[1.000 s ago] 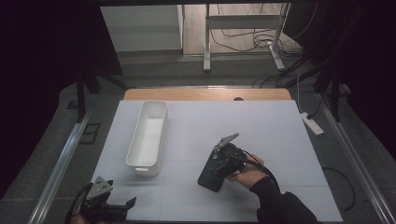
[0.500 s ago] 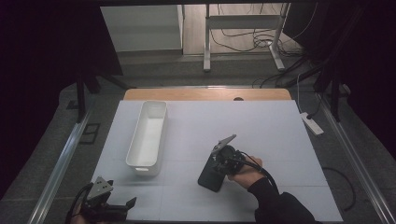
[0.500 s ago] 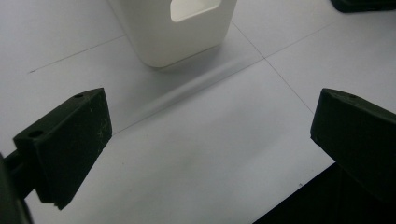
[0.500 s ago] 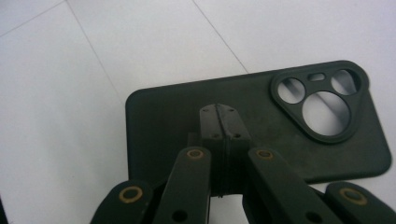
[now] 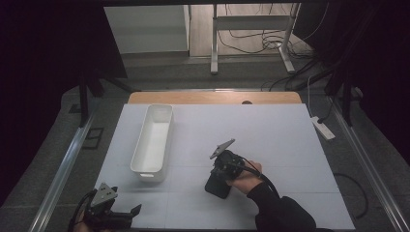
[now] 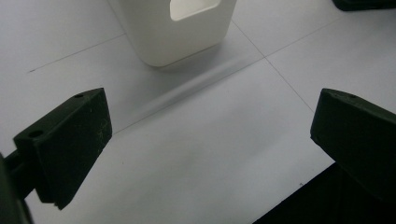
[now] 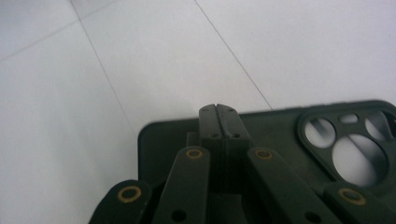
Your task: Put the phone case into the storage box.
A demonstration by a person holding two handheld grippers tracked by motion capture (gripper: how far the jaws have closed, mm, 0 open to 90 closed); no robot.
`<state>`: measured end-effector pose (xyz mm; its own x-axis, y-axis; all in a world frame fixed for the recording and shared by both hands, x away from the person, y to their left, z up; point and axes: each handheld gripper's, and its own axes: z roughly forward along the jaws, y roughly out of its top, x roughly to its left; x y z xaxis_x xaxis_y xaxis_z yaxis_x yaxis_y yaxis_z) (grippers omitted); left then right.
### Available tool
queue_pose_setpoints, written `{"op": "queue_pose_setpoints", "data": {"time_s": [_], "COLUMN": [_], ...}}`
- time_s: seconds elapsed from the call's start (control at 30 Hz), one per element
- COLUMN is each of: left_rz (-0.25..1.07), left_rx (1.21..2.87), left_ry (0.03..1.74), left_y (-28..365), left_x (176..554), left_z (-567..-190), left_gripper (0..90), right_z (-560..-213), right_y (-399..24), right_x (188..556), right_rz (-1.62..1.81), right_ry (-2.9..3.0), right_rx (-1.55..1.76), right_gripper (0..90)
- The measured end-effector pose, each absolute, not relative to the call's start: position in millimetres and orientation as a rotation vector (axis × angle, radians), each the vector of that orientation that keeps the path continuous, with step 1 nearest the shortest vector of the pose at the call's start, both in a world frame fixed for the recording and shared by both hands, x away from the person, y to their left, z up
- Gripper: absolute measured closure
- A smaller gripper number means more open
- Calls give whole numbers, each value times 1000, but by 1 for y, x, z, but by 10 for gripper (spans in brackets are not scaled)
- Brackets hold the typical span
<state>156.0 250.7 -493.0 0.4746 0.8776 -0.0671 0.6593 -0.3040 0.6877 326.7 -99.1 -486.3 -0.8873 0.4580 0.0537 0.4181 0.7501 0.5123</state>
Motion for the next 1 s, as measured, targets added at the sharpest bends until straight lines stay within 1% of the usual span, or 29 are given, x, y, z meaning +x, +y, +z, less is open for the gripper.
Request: {"op": "queue_pose_setpoints", "data": {"time_s": [0.53,1.0], "left_rz": [427,432], "left_rx": [2068,2079], "left_ry": [1267,1261], "left_y": [250,250], "left_x": [156,156], "left_z": [-493,-493], "left_gripper": [0,0], "right_z": [-493,-509], "right_y": [-73,-68], "right_x": [328,324], "right_rz": [828,776], "right_ry": [2895,2916], "right_rx": [688,676], "right_gripper": [900,900]}}
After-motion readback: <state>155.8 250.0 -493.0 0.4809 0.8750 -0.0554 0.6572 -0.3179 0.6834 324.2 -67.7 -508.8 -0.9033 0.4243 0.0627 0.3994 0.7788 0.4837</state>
